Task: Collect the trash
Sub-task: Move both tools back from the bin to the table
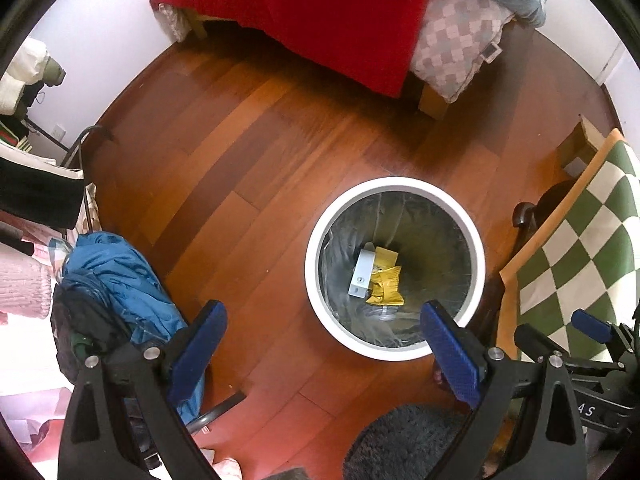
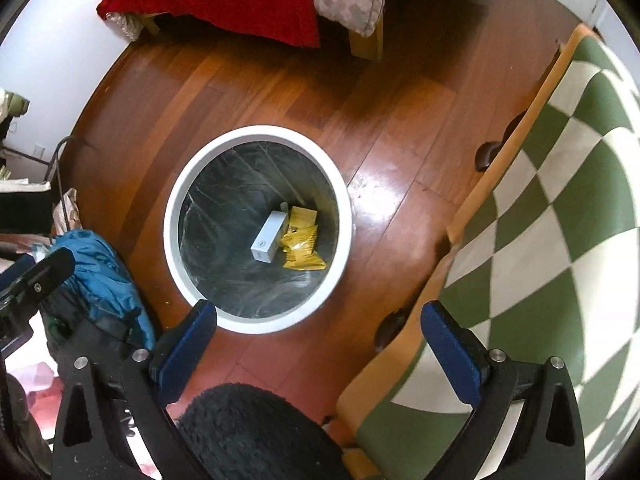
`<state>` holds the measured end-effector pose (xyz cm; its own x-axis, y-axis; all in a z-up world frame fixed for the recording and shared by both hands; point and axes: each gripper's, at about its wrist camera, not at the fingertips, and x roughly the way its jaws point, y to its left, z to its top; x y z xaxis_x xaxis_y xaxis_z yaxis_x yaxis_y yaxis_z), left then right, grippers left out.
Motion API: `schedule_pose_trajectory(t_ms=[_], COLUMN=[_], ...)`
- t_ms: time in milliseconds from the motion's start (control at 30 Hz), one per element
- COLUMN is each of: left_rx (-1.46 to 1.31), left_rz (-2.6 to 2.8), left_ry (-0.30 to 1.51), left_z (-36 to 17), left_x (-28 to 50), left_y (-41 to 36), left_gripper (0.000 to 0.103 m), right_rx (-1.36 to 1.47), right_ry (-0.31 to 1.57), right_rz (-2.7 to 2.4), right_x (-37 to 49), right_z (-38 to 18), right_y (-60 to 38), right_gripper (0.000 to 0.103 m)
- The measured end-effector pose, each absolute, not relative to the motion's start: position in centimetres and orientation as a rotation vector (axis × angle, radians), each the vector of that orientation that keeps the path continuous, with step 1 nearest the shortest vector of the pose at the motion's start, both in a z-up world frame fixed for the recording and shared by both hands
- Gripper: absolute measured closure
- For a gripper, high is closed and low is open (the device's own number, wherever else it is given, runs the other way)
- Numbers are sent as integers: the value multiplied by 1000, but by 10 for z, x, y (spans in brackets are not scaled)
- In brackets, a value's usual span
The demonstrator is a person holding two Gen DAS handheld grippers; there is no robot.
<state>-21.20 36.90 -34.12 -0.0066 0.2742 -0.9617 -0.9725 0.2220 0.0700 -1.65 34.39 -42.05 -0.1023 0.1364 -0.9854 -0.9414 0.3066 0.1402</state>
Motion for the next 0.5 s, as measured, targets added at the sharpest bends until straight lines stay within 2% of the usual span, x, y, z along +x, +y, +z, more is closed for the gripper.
schedule_pose_trajectory(t_ms=[500], left_rx=[-745], left_rz=[1200], left_ry=[1001], left_z=[-271], left_x=[-214], left_y=[325], left_gripper=[4], right_rx=[-704], right_ry=[1238], right_rz=[1200], right_x=[-20], right_z=[-329], right_y=[301], right_gripper=[0])
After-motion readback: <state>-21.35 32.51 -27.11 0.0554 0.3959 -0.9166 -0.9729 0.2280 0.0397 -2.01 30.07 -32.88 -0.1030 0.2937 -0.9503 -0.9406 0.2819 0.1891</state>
